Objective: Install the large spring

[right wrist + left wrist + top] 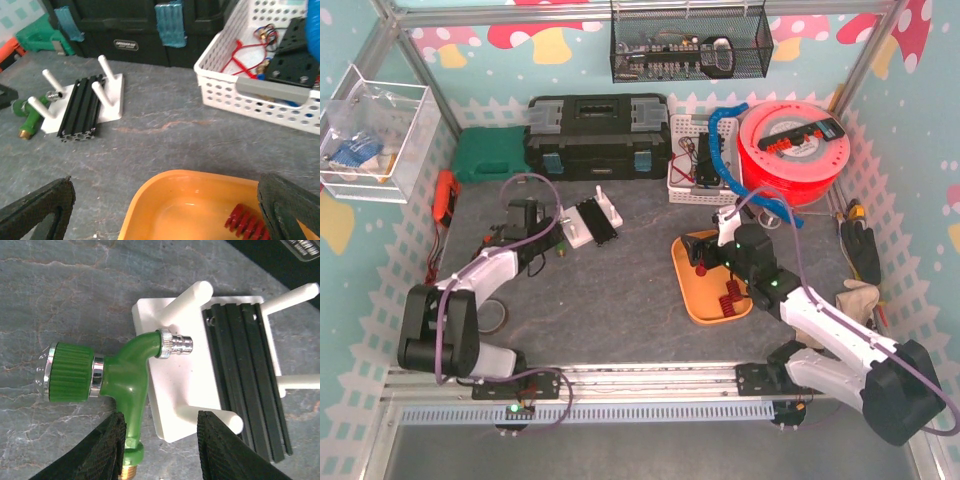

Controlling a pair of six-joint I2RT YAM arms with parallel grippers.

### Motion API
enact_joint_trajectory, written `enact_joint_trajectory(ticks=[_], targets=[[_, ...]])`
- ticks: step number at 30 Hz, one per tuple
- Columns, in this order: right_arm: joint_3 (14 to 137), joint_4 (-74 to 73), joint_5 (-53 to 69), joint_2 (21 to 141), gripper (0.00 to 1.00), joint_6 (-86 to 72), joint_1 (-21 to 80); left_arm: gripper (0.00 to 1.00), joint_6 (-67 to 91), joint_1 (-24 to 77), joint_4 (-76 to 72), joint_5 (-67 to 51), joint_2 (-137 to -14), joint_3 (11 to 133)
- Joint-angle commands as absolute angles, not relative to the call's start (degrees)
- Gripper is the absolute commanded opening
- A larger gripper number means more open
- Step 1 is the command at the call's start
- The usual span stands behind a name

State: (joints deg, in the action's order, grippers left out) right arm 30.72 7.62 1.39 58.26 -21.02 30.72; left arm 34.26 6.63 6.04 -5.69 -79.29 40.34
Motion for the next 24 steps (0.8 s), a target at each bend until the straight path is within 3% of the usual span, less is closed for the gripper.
enact_joint_trajectory(ticks=[1, 24], targets=[[28.74, 10.66, -4.92, 55.98, 0.99, -20.12, 31.20, 0.43, 31.86, 7.60, 9.39, -1.84, -82.93, 43.15], [25.63, 13.64, -9.33, 54.90, 0.99, -21.40, 31.20, 0.39, 31.72, 9.22, 10.19, -2.02, -92.00, 46.41]])
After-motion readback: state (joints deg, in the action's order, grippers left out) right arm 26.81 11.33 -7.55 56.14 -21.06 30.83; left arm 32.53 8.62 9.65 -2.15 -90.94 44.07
